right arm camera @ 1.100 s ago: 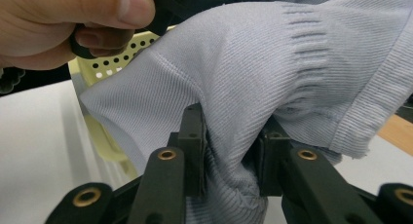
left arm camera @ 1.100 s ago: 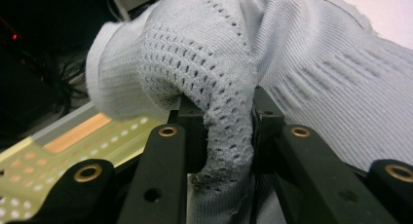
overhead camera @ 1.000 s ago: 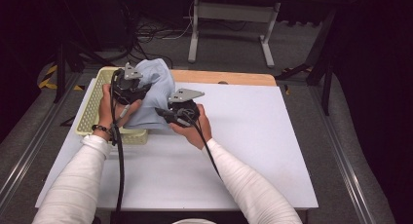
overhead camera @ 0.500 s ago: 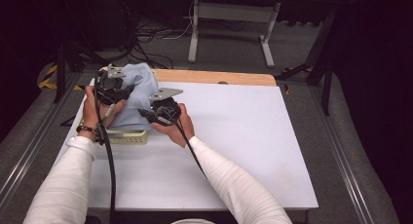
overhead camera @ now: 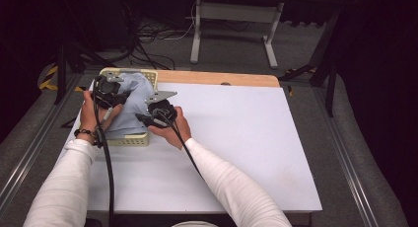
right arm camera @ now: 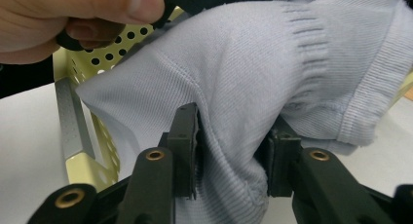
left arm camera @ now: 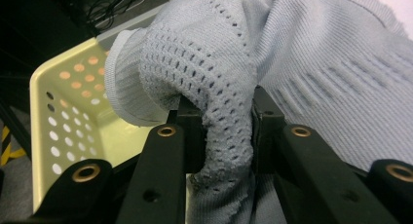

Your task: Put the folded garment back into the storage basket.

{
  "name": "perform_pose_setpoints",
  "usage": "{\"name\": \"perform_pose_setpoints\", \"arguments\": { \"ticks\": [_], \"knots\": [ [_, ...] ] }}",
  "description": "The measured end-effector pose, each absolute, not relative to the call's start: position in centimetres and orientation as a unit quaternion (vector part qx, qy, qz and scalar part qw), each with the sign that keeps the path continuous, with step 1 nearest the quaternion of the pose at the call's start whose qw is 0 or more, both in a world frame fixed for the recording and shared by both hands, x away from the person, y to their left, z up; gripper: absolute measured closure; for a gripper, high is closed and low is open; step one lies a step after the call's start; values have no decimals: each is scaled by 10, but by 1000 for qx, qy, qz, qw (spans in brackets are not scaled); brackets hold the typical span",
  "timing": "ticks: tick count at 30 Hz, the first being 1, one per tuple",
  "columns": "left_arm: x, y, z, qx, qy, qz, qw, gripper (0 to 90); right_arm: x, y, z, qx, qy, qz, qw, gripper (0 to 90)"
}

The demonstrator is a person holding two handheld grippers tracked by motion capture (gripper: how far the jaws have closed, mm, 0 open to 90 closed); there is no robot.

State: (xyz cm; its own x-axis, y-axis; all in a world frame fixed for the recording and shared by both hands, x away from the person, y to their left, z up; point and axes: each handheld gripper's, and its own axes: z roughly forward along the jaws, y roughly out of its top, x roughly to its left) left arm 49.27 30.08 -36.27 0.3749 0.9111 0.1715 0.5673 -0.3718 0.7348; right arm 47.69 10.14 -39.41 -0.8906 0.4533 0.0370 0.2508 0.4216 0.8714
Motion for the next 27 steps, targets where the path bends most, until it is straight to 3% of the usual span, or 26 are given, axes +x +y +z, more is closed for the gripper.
{"name": "perform_pose_setpoints", "arguments": {
  "ticks": [14,27],
  "knots": [
    [504,309,-374,779,483,286,279,717,462,82,-392,199,836,497,116,524],
    [510,314,-380,782,495,290,243,676,433,-3,-380,175,815,521,184,469]
  ]
}}
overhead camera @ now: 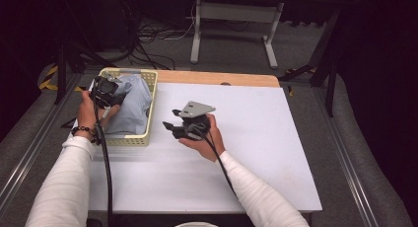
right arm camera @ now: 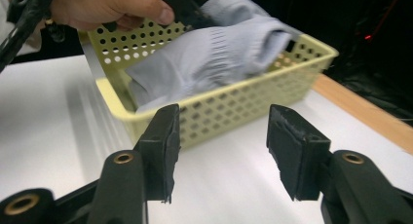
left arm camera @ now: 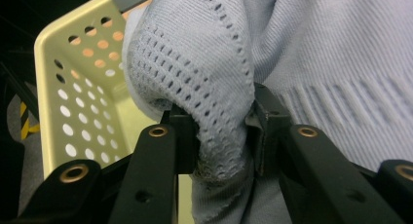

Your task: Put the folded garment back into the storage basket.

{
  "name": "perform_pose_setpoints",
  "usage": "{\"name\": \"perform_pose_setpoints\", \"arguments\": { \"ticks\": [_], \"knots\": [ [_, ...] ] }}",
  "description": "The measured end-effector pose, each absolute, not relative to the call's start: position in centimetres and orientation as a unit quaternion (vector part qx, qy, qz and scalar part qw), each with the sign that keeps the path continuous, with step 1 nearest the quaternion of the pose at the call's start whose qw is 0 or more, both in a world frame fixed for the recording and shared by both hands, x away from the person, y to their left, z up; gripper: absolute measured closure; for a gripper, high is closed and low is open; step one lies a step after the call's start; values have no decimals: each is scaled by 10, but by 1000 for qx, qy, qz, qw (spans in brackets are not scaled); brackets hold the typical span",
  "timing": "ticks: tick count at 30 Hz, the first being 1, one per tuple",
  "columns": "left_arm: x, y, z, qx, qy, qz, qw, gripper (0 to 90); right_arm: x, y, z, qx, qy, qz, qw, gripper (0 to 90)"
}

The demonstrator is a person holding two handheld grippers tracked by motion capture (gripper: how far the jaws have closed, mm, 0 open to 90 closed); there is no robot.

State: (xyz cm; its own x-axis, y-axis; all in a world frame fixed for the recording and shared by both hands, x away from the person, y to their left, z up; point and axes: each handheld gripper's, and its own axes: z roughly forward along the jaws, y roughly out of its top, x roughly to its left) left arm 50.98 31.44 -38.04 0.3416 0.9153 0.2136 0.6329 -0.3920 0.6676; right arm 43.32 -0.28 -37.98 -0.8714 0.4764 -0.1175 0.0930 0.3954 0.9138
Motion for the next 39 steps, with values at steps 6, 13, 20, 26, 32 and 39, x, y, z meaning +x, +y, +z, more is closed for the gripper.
{"name": "perform_pose_setpoints", "arguments": {
  "ticks": [6,13,20,26,32,39],
  "knots": [
    [510,317,-382,776,504,294,241,619,419,-64,-375,187,803,522,217,454],
    [511,313,-380,772,503,296,252,537,407,-133,-373,218,797,506,246,431],
    [513,312,-379,761,510,305,262,430,394,-178,-383,255,790,494,258,430],
    [512,314,-378,747,518,311,277,252,384,-195,-406,276,804,464,250,413],
    [519,309,-381,732,536,331,260,248,379,-202,-416,285,810,453,239,403],
    [521,316,-377,699,560,334,294,217,379,-196,-422,272,821,442,237,395]
  ]
}}
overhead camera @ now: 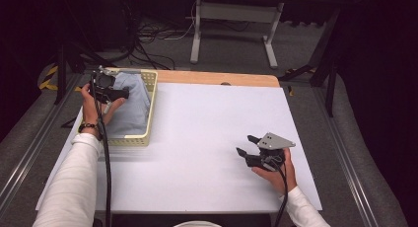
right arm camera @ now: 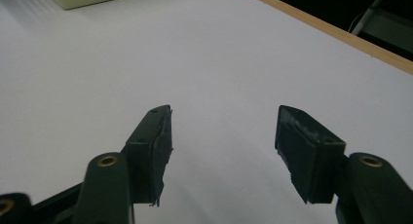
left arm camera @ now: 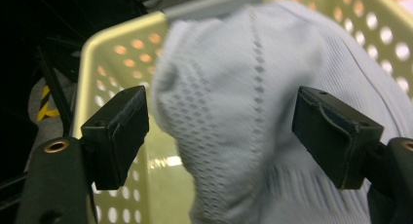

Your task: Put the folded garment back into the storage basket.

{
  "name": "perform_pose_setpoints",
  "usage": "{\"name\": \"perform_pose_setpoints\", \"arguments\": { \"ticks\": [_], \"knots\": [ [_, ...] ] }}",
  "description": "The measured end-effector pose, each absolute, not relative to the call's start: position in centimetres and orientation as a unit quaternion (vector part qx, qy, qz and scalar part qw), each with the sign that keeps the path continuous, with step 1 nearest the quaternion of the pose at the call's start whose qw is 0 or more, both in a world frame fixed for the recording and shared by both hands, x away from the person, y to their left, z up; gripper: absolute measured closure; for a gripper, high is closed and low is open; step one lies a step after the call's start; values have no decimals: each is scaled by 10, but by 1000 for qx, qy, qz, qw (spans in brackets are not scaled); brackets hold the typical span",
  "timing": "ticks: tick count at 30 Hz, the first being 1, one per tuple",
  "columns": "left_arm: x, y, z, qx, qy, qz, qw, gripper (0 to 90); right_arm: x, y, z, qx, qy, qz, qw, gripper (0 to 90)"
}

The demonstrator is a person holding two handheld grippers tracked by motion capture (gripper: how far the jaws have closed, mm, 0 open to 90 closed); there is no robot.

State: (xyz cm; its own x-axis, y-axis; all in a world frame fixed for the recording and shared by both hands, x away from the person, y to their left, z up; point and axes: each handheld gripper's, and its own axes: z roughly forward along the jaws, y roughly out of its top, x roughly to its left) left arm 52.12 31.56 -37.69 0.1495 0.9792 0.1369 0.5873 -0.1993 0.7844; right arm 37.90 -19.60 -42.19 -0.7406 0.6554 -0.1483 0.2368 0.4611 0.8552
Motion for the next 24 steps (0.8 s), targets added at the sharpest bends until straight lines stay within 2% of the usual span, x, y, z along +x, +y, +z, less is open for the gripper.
{"name": "perform_pose_setpoints", "arguments": {
  "ticks": [3,5,6,8,11,14,17,24],
  "knots": [
    [517,315,-373,696,553,340,308,230,378,-195,-422,268,822,444,237,395],
    [514,315,-368,699,536,339,330,371,378,-195,-421,268,820,446,238,395],
    [512,314,-367,695,535,342,336,387,378,-195,-421,268,820,446,239,395],
    [511,312,-364,705,516,334,354,589,378,-194,-421,267,820,446,238,395],
    [513,308,-365,714,507,328,355,732,378,-193,-422,265,823,444,237,395],
    [518,302,-369,724,500,322,350,781,378,-192,-422,263,824,443,236,395],
    [524,298,-374,731,497,319,342,785,378,-193,-423,263,825,442,236,396],
    [537,286,-388,777,489,279,283,812,379,-191,-425,260,829,438,233,395]
  ]
}}
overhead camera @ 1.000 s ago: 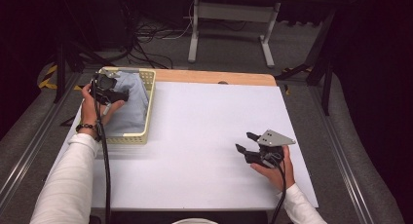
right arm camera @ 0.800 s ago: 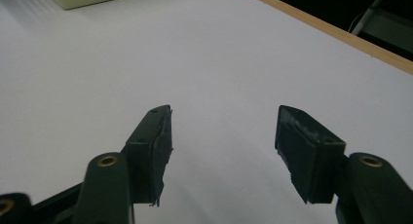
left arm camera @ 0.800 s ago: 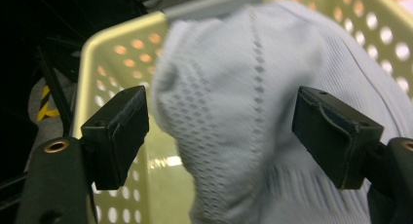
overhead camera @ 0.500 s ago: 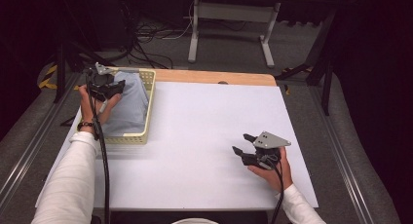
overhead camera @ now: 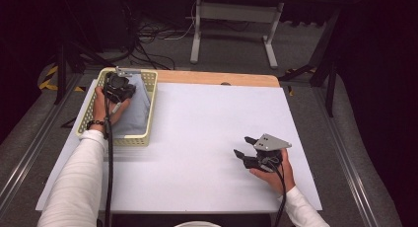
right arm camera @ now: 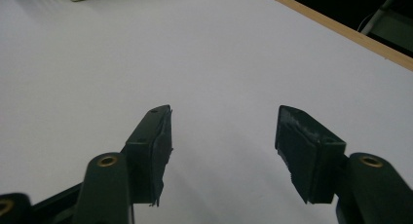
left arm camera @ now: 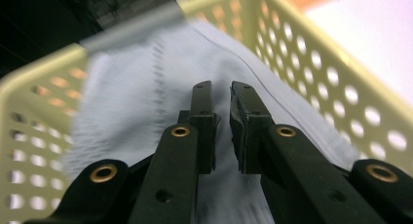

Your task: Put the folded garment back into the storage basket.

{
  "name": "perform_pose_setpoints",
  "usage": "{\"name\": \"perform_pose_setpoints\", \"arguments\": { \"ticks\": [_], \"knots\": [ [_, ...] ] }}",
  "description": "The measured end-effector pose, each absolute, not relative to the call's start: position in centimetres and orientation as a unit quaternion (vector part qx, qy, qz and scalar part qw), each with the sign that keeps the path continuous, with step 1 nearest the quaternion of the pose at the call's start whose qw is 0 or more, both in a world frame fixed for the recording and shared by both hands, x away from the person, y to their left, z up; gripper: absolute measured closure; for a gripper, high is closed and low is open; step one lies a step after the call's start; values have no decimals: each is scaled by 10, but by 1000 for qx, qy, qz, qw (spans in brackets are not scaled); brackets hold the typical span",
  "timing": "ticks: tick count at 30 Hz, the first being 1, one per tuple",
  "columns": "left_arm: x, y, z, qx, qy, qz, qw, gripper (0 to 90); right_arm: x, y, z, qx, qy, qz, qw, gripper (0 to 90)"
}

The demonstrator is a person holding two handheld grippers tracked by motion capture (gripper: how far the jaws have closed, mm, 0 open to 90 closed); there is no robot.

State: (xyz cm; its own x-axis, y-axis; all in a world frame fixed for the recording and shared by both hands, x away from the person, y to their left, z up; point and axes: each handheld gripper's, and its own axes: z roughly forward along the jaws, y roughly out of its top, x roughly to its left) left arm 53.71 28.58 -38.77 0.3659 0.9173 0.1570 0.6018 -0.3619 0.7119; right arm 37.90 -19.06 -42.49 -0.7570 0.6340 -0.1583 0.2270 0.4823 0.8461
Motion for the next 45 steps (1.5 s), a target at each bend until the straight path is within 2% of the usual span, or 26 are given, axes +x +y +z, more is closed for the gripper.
{"name": "perform_pose_setpoints", "arguments": {
  "ticks": [2,15,34,38,45],
  "knots": [
    [539,284,-391,789,486,271,261,809,379,-190,-425,258,830,437,233,395],
    [545,280,-401,811,488,235,221,822,378,-189,-424,254,830,436,237,393],
    [528,273,-371,776,472,306,285,715,371,-187,-420,247,822,447,252,356],
    [524,268,-368,772,467,309,301,674,369,-187,-419,248,818,452,255,341],
    [519,256,-362,765,460,314,324,540,363,-188,-418,246,812,463,256,306]
  ]
}}
